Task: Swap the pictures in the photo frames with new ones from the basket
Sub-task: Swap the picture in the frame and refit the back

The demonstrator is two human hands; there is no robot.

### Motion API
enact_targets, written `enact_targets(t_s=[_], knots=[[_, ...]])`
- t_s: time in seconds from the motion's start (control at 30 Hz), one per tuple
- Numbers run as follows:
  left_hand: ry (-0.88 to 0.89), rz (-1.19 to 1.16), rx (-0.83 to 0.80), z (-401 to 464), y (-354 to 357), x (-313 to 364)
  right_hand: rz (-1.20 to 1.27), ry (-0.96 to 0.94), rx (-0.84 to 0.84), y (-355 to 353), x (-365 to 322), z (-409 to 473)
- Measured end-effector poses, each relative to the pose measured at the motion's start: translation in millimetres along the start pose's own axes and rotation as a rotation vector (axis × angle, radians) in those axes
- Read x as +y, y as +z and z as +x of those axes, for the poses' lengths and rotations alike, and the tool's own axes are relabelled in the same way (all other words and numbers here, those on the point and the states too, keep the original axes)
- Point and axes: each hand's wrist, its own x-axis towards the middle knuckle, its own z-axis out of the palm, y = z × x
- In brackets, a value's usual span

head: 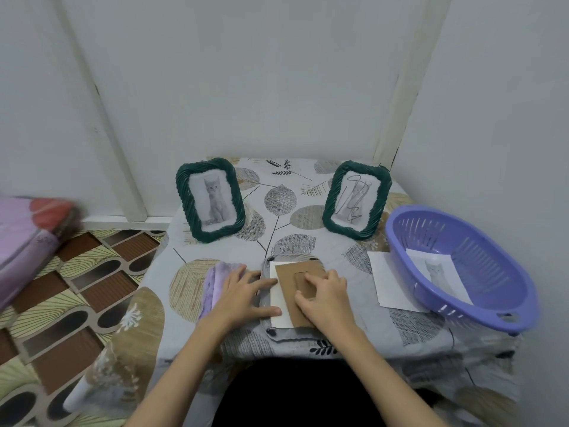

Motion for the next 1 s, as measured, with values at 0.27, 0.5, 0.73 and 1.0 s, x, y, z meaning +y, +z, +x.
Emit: enact_targets(t_s=[0.27,0.5,0.73,1.0], knots=[[-0.005,0.015,0.015,-1,1,1,0.024,0.039,-0.058,4,-8,0],[0.018,0.089,0.071,-8,0,16,0.005,0.020,-0.089,-3,4,-1],[-0.008,0.034,0.082,-5,-3,18,-0.046,-0.033,-0.114,-10,10,-1],[-0.023,0.011,0.066,-1,-4,16,-0.081,-0.025,-0.075,-4,6,-1]])
